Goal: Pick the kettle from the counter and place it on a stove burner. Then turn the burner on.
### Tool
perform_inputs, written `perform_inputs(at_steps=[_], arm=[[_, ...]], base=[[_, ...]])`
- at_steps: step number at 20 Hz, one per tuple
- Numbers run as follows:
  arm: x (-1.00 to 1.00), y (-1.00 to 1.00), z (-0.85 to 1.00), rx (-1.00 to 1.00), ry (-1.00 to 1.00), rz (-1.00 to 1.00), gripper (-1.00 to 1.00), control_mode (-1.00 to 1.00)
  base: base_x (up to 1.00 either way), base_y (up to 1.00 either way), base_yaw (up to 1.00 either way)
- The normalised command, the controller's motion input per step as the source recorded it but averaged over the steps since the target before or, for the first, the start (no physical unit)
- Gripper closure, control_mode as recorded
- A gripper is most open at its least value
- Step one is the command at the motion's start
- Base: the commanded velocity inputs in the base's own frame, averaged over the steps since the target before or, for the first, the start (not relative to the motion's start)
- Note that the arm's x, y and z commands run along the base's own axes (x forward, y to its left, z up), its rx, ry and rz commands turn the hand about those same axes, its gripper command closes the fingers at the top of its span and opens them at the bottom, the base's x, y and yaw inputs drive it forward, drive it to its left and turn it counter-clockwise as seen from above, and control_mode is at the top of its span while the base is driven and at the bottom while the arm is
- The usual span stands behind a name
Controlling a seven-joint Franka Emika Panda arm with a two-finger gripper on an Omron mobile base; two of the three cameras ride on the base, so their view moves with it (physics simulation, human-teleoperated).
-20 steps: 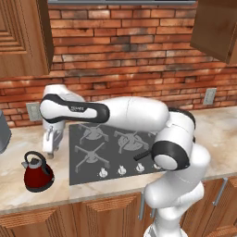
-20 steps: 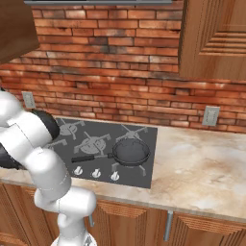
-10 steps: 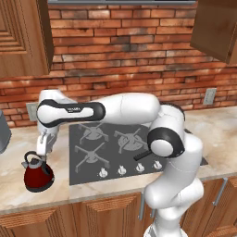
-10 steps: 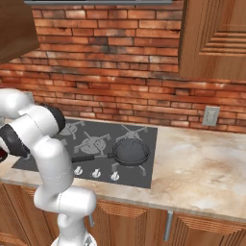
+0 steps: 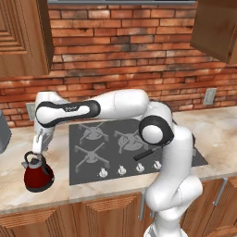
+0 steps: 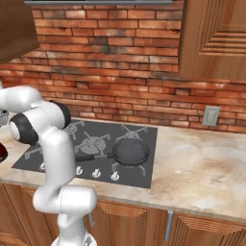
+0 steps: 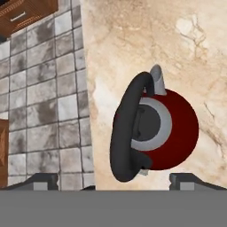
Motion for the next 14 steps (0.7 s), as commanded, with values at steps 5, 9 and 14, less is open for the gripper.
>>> perform_inputs(at_steps=[5, 9, 14], arm=[[0.43, 0.27, -0.28, 0.0, 0.0, 0.0, -1.0, -1.0], [0.33, 0.28, -0.29, 0.0, 0.0, 0.0, -1.0, -1.0], [0.04, 0.27, -0.15, 0.0, 0.0, 0.0, -1.0, -1.0]], base=[[0.0, 0.0, 0.0], [0.0, 0.0, 0.0], [0.0, 0.0, 0.0]])
